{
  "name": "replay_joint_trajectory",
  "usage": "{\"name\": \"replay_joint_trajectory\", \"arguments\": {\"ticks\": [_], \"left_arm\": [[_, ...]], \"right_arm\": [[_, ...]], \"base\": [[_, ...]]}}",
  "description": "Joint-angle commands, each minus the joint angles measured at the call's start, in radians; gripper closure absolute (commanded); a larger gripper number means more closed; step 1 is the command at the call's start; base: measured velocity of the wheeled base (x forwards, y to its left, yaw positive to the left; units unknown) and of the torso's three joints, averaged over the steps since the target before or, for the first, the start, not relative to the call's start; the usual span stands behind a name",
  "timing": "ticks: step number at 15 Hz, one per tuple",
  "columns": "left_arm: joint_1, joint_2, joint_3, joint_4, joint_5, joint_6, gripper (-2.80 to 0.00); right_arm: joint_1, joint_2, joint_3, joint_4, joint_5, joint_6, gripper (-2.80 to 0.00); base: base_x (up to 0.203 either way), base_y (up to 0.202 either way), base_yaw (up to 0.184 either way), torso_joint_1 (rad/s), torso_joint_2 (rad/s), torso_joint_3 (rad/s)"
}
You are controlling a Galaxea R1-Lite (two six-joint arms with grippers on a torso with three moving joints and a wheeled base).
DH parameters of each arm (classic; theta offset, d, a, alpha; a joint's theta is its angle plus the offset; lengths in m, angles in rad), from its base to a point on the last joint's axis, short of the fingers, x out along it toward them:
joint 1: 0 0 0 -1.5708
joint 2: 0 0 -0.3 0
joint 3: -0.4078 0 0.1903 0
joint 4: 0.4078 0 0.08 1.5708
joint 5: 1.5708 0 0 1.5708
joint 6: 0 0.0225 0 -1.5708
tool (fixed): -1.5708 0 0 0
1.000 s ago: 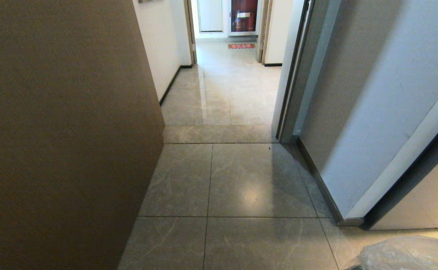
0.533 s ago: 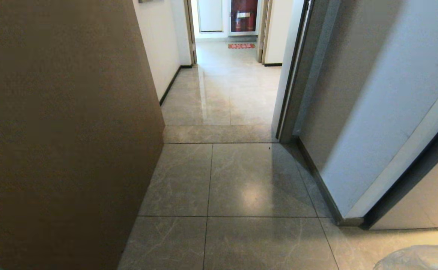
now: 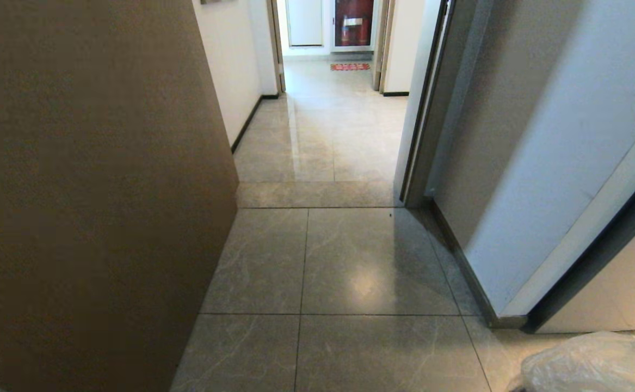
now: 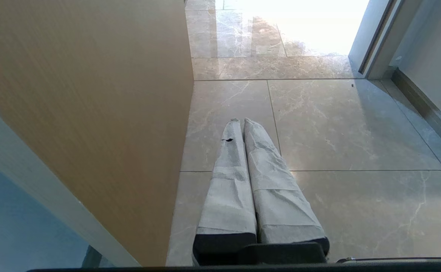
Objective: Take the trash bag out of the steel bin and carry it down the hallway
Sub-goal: Put the trash bag at the door
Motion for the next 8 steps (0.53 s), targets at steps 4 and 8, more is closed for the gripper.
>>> {"name": "replay_joint_trajectory", "arguments": {"ticks": [4, 8], "left_arm": [[0.000, 0.000, 0.011, -0.001, 0.001, 0.000, 0.00], [0.000, 0.000, 0.011, -0.001, 0.001, 0.000, 0.00]], "right_arm": [[0.000, 0.001, 0.000, 0.000, 0.000, 0.000, 0.00], [0.001, 0.001, 0.000, 0.000, 0.000, 0.000, 0.00]], "base": [[0.115, 0.000, -0.001, 0.003, 0.00, 0.003], [0.192, 0.000, -0.001, 0.003, 0.00, 0.004]]}}
